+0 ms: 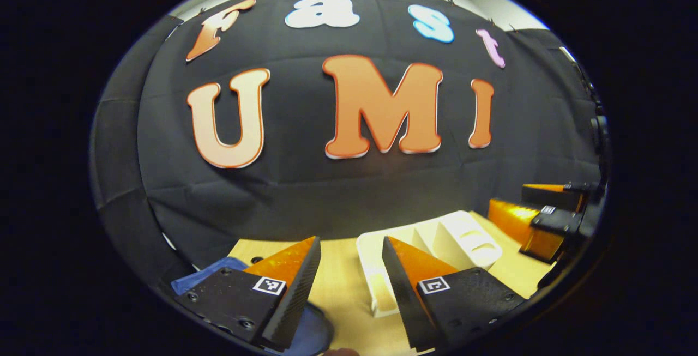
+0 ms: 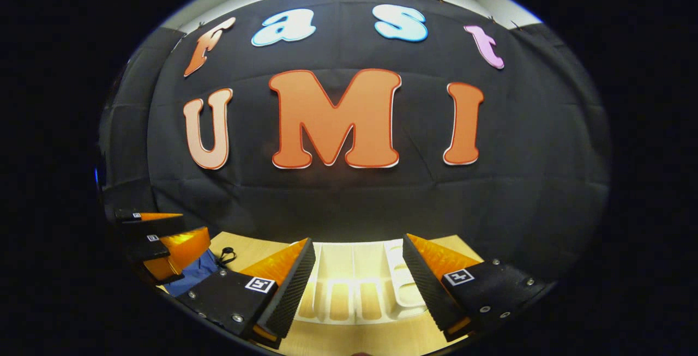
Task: Open the schoolbag, grab two books from the bookshelf and put them into the schoolbag.
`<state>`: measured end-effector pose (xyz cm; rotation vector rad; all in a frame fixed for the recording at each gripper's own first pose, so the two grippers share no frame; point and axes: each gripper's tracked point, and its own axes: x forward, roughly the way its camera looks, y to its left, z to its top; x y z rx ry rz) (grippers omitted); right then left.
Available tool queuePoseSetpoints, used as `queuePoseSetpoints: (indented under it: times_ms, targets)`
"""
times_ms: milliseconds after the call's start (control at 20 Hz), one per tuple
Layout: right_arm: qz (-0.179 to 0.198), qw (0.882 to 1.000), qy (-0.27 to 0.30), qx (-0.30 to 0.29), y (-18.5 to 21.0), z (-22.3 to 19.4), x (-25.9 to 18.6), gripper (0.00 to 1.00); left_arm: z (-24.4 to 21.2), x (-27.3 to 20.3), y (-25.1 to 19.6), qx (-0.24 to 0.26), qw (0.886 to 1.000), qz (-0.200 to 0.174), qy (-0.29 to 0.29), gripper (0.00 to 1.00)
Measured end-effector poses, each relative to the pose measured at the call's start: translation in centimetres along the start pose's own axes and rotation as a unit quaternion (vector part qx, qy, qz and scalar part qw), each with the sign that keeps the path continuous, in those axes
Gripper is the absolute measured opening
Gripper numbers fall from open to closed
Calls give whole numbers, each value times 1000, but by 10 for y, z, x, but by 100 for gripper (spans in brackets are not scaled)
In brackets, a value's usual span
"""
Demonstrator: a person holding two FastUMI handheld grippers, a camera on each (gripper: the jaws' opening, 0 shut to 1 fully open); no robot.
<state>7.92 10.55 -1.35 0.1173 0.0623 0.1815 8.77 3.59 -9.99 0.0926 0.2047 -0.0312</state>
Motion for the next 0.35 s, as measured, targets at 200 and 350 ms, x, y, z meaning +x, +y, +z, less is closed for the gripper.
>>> queuePoseSetpoints:
  times_ms: [200, 350]
  targets:
    - [-24, 999, -20, -6, -12, 8, -2, 96, 59, -15, -22, -28, 991, -26, -126, 72]
    - [-34, 999, -34, -4, -15, 11, -8, 96, 71, -22, -26, -20, 988, -21, -151, 93]
